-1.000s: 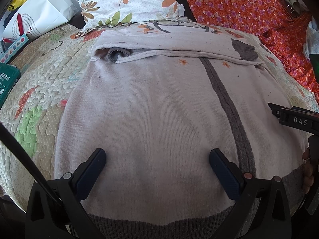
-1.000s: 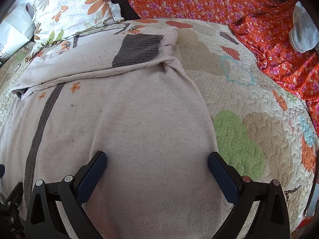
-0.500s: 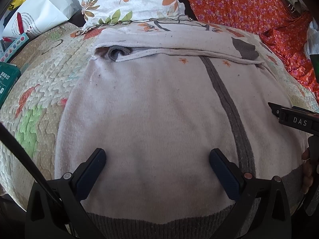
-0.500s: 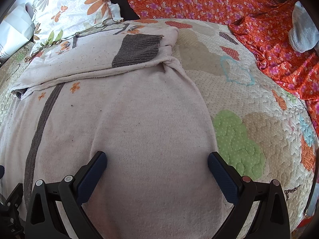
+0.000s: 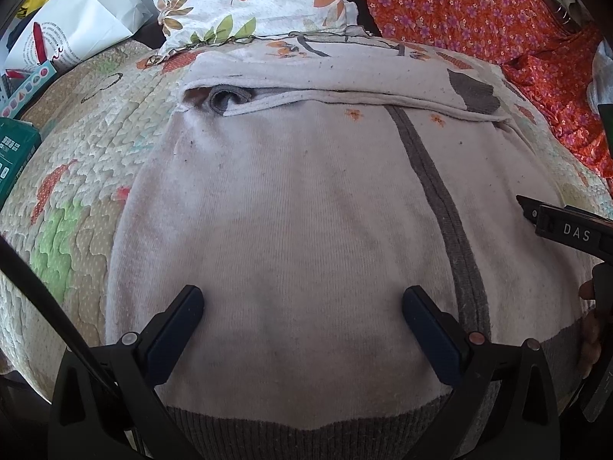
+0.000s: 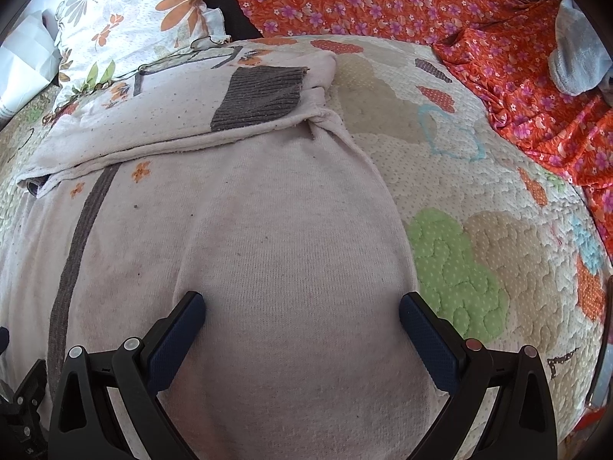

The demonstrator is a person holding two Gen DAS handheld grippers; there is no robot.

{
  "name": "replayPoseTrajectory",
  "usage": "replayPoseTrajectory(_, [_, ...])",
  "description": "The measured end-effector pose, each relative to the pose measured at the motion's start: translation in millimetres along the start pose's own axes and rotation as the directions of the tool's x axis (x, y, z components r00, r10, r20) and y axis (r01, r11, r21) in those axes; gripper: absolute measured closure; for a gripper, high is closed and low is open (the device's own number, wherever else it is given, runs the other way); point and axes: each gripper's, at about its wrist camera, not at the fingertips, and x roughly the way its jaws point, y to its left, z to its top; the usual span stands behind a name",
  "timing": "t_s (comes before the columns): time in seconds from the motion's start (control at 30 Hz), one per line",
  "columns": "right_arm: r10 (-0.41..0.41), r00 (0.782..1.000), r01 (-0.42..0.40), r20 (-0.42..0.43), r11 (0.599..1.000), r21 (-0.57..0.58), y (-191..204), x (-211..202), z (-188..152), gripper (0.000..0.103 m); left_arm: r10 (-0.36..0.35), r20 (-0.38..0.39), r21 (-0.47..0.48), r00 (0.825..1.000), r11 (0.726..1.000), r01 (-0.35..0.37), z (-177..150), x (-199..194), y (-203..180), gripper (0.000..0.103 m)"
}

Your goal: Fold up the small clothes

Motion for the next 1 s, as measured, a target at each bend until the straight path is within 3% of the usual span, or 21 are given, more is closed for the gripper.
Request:
replayPoseTrajectory(0.53, [0.015,1.000,-0.015,0.006,1.000,0.025,0.3,-2.0,-2.7,0.001,-0.003,-0.025,-0.002,1.000,1.000,0.002,-1.7,1.1,1.5,0.000])
replayPoseTrajectory(0.7, [0.025,0.999,-0.024,-0.028,0.999,0.025,0.0,-0.4,1.1,0.000,-0.004,-0.033,0.000,0.999,1.000,0.004,-2.4,0.0,1.7,0.000])
replayPoseTrajectory(1.0, [0.130,0.991,-0.127,-0.029,0.989,0.075,-12.3,-13.2,9.7,0.001,-0.006,-0.044,0.002,0.999,1.000,0.006,-2.1,-0.4,2.4,0.000])
